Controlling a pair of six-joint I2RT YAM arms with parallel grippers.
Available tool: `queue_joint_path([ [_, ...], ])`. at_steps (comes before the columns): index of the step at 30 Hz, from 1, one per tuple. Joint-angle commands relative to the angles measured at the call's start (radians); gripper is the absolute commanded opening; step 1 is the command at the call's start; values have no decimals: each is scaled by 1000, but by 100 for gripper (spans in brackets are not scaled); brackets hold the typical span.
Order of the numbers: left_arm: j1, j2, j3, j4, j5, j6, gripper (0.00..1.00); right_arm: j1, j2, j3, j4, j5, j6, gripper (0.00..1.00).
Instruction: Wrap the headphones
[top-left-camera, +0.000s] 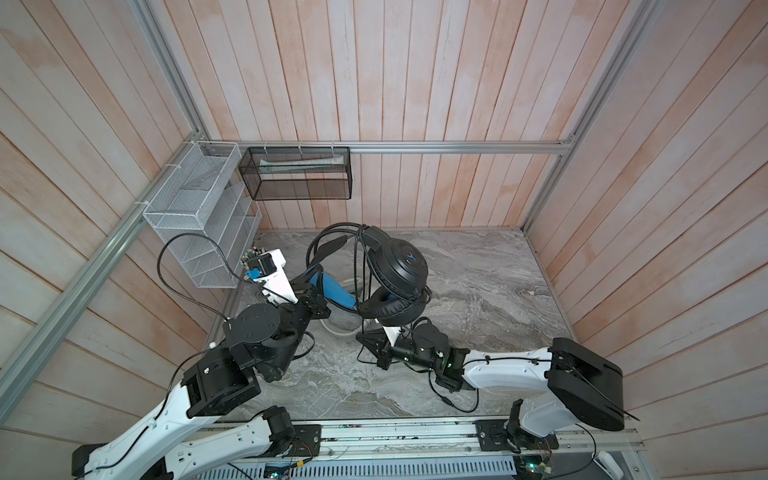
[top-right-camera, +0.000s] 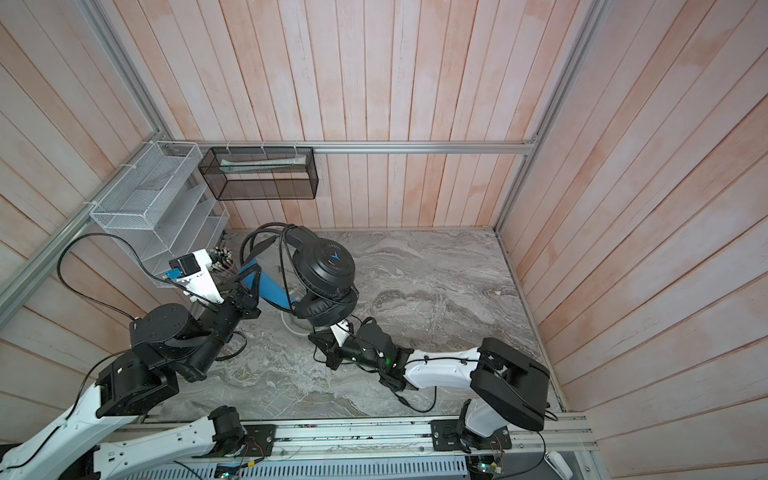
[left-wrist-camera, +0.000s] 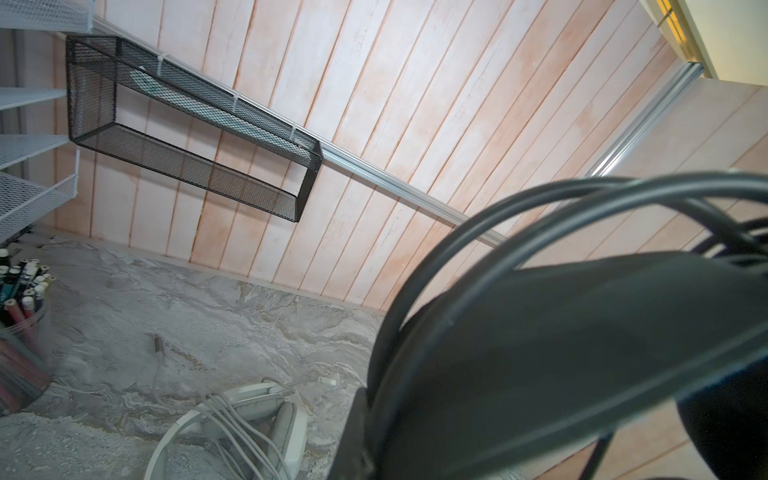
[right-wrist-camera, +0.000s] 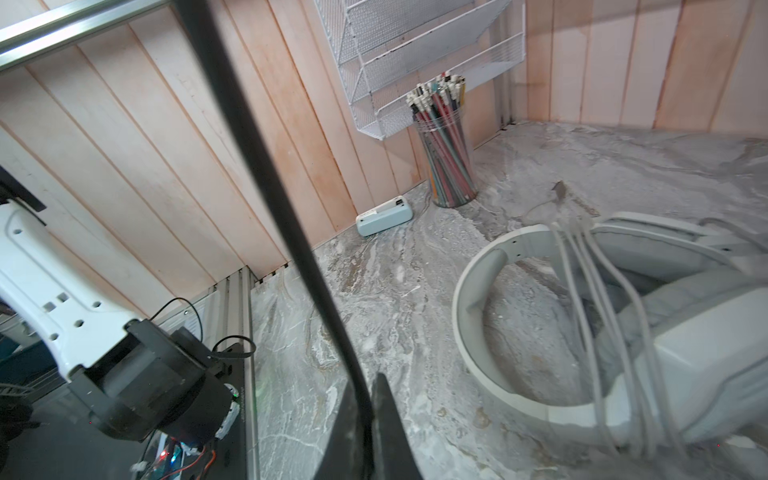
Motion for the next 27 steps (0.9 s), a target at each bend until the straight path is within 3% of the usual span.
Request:
queue_joint_path([
  [1,3,0,65,124,-91,-51,0,57,35,25,-32,37,4,0],
  [9,55,72,82,9,-185,-17,0,170,-33,106,-203,104,-93,0],
  [19,362,172,31,-123,44,-64,0,287,-152,195,-434,174,-198,0],
  [27,410,228,-55,-109,88,-20,0,296,-235,294,-621,277,-330,0],
])
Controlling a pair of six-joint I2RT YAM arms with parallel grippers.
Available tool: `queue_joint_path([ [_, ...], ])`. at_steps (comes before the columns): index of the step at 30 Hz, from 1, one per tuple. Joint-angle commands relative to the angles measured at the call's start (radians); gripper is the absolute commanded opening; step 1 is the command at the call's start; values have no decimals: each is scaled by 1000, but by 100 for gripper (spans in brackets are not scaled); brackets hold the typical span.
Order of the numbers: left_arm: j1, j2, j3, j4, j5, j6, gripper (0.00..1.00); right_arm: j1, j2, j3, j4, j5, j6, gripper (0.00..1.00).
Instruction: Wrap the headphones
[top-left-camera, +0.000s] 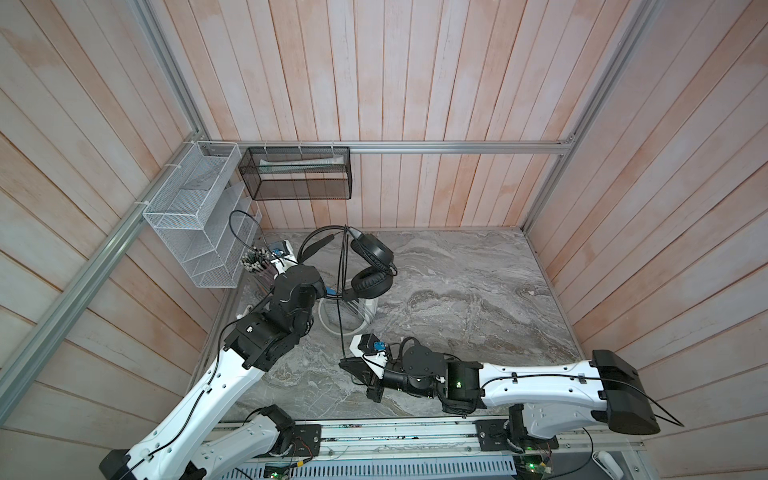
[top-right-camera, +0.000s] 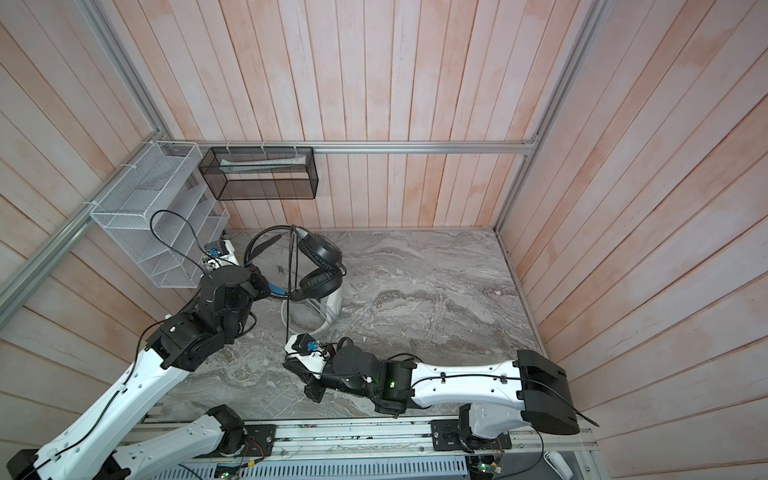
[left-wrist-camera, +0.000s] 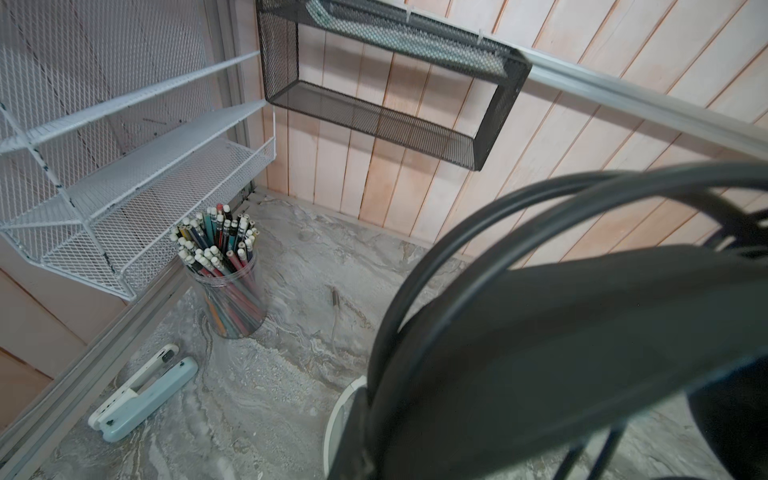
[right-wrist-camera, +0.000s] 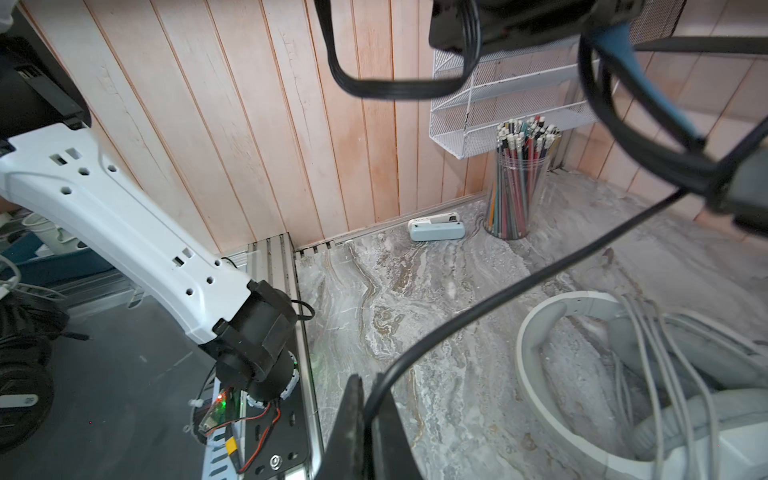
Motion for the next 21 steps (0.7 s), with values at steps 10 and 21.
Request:
queue_joint_path([
  [10,8,38,-186,87,63,-18,0,-16,-117,201,-311,216,-286,0],
  [21,-57,36,-311,78,56,-40,0,-101,-83,328,-414,131,-297,0],
])
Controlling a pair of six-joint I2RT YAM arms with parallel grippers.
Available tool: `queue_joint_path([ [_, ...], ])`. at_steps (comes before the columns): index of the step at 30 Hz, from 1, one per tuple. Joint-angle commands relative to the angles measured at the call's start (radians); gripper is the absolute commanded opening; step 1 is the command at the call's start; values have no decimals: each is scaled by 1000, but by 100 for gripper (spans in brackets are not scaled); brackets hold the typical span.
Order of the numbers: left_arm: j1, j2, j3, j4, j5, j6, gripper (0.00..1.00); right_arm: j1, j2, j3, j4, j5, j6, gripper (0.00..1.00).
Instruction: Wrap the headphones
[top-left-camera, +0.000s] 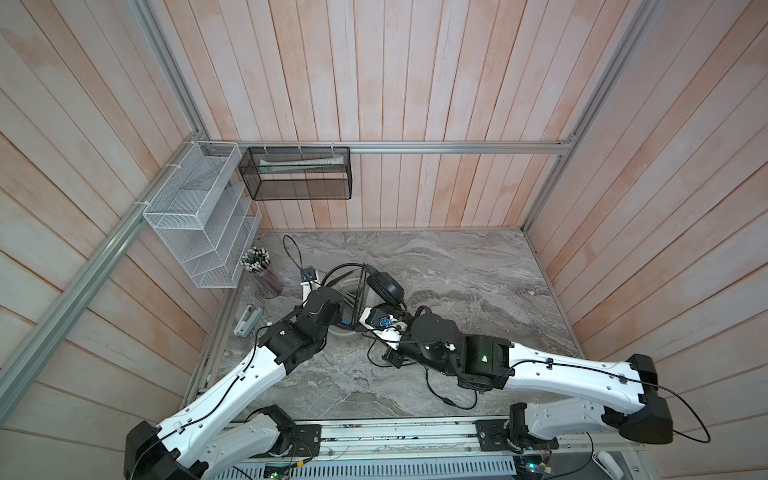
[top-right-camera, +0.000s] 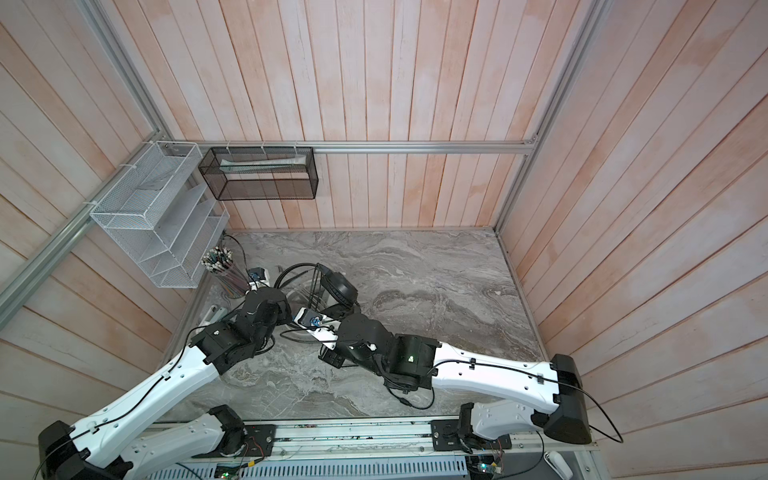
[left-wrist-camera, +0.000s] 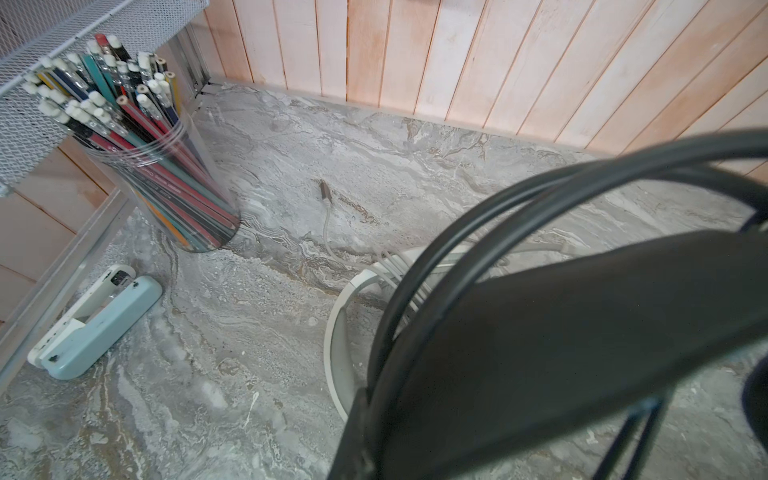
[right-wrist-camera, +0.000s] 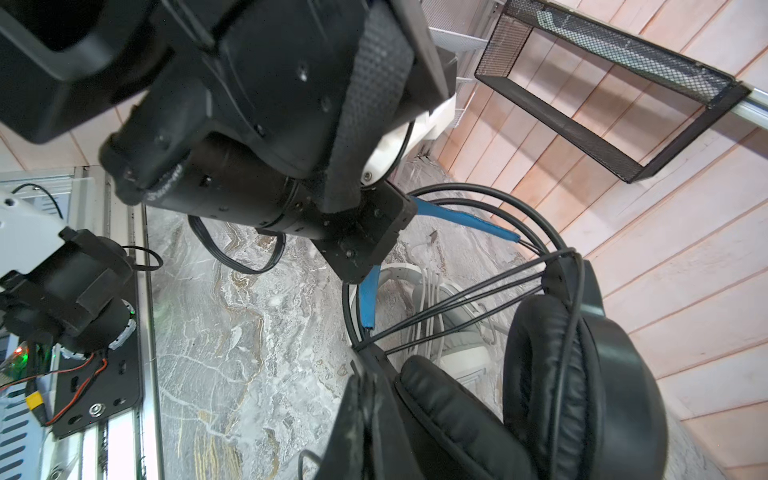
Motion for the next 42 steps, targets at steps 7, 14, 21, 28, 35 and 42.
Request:
queue_joint_path([
  [7,-109,33,-49,-7,-132,20,0,-10,28,124,65,123,-57,0],
  [14,-147,26,-57,-20,-180,24,0,-32,52,137,78,369,-127,1],
  [21,-171,38,-62,-25,-204,27,0,-43,62,117,196,560,-229,7],
  [28,-191,49,-54,-33,-231,32,0,-71,72,91,271,625,-262,13],
  [35,-195,52,-50,-32,-233,37,0,-82,59,84,303,648,-289,17],
  [42,-199,35,-46,-37,-237,41,0,-155,28,77,297,613,-272,5],
])
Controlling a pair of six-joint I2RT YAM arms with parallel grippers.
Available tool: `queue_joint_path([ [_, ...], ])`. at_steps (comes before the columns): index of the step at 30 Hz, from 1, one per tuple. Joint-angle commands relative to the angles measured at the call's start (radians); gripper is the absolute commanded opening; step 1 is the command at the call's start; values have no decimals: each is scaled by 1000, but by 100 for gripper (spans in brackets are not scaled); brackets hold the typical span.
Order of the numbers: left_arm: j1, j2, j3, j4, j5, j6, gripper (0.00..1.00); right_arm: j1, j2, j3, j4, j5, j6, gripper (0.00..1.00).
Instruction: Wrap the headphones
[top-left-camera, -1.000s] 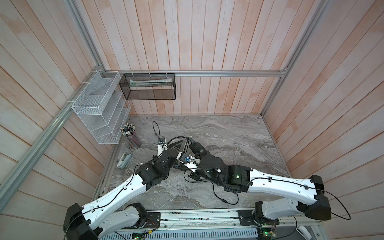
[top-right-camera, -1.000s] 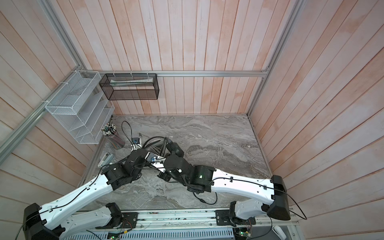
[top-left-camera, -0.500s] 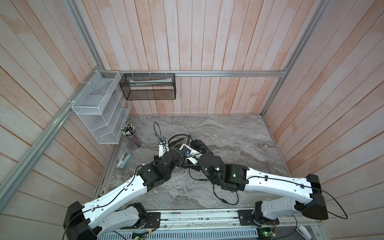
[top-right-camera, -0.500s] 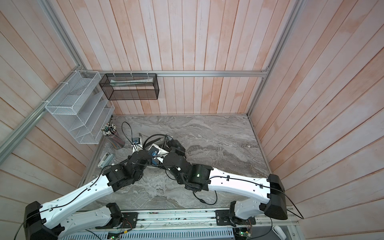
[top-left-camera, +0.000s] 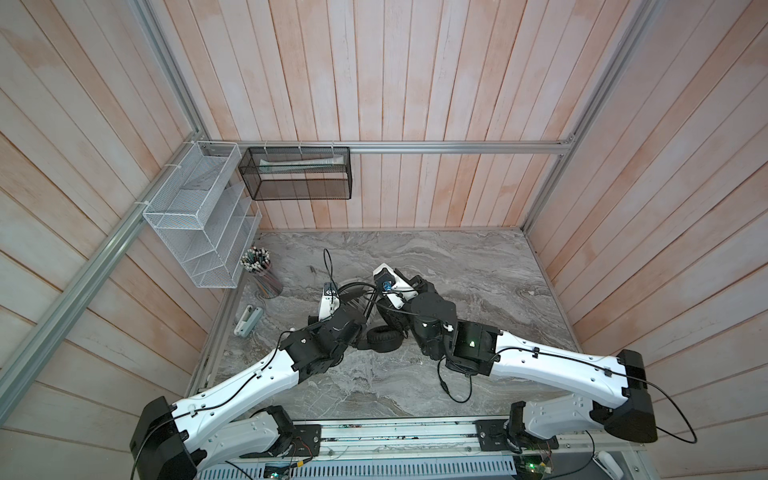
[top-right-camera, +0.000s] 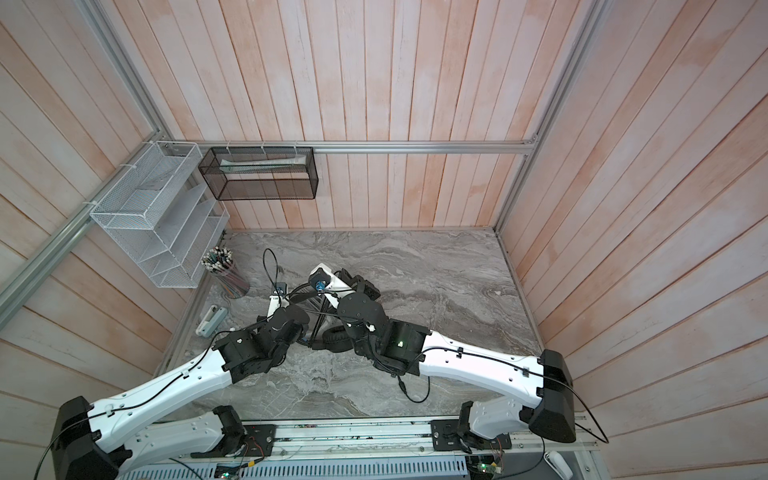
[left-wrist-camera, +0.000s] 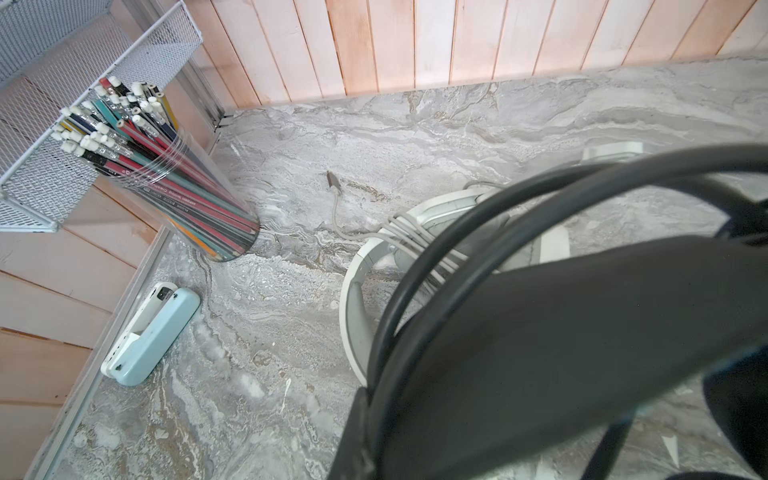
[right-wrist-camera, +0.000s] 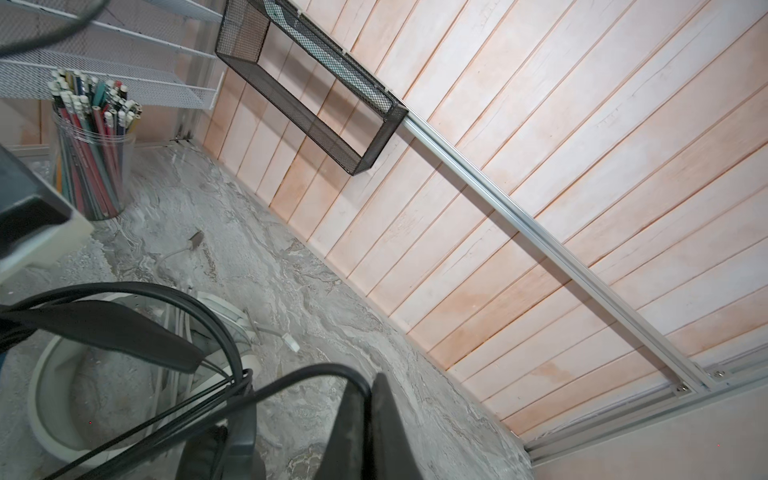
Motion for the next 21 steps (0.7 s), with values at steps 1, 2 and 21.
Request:
queue_joint_path([
  [1,-7,-27,7,-3,-20,0,0,-64,-53,16,72,21,27,5],
  [2,-12,-32,8,-3,-19,0,0,-82,-57,17,70,11,36,5],
  [21,-150,-70,23,-20,-58,21,0,-264,15,46,67,-167,142,0],
])
